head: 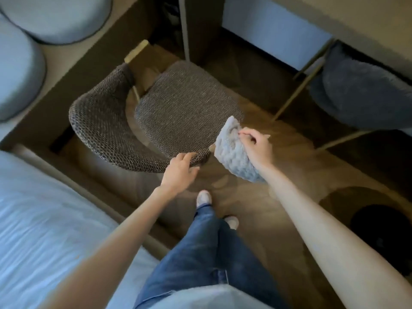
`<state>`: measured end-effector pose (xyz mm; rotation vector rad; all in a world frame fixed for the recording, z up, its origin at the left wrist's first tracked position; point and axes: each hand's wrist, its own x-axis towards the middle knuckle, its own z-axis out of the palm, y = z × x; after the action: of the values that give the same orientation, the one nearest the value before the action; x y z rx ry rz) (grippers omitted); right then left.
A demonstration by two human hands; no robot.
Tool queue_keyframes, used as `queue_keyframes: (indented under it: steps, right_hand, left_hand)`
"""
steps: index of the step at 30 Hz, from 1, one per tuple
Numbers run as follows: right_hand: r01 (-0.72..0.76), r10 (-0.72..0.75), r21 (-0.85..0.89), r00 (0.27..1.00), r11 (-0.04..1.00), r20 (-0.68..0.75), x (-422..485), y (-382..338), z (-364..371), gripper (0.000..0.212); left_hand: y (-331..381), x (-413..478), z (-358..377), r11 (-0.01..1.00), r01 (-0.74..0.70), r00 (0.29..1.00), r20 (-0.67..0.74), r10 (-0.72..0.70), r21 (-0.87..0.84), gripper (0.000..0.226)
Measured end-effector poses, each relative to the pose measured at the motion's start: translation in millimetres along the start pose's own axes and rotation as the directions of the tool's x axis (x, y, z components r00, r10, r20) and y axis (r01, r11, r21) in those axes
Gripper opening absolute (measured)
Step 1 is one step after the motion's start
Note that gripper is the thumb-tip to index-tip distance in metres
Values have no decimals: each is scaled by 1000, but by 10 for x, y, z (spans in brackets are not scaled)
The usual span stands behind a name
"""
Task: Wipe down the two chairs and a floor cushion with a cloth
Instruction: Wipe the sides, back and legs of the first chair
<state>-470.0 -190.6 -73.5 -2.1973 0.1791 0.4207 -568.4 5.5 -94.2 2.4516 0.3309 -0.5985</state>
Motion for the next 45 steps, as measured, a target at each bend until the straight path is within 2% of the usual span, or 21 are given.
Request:
queue_keyframes:
  steps: [5,8,11,13,15,17,19,24,28,31,36,39,42,45]
  right_hand:
    - [110,-97,-131,990,985,100,263,326,188,24]
    - [217,-171,-201,960,955,221,474,521,399,29]
    - [354,-230,-343,907,870,351,685,749,649,41]
    - [449,-318,-363,874,816,367,823,899,777,44]
    - [531,-408,-357,837,769,365,925,1054,865,51]
    - [633,-529,-342,772,695,353,1014,1224,926,54]
    - [707,-625,-312,707,634,330,1115,1359,970,54]
    - [821,-788,-226,568,524,237,1292,1510,1080,53]
    - [868,-858,-173,490,465,152,1432,1619,1205,48]
    - [898,-909,-159,417,409,17,1514,1725,1338,44]
    - [951,-945,-141,242,276,-219,1698,1873,1547,37]
    - [962,-932,-94,223,258,-285,1748,1908,1610,37]
    - [966,-934,-37,238,257,-265,1725,1942,1626,39]
    - [961,-945,-5,273,278,-178,1682,1983,1575,46]
  left_hand:
    - [-29,202,395,991,15,995,-95,-2,131,52]
    - [-57,404,666,981,21,990,-138,6,194,53]
    - [-173,589,959,949,86,981,-194,-27,304,54]
    - [-281,687,1162,939,122,955,-295,-22,323,56]
    - [-381,755,1311,942,114,903,-429,34,315,56]
    - [-462,813,1462,937,92,805,-579,130,338,52]
    - [-540,887,1558,918,93,710,-672,211,386,48]
    - [-666,1023,1702,875,166,564,-772,294,455,39]
    - [-764,1162,1860,895,169,430,-848,310,413,36]
    - [-813,1304,2016,905,168,345,-883,318,392,39]
    - [-859,1575,2214,927,133,181,-928,326,351,46]
    - [-899,1658,2261,919,118,95,-925,367,376,44]
    - [-885,1662,2338,925,56,49,-926,373,376,45]
    - [-812,1613,2525,924,-96,88,-921,379,371,45]
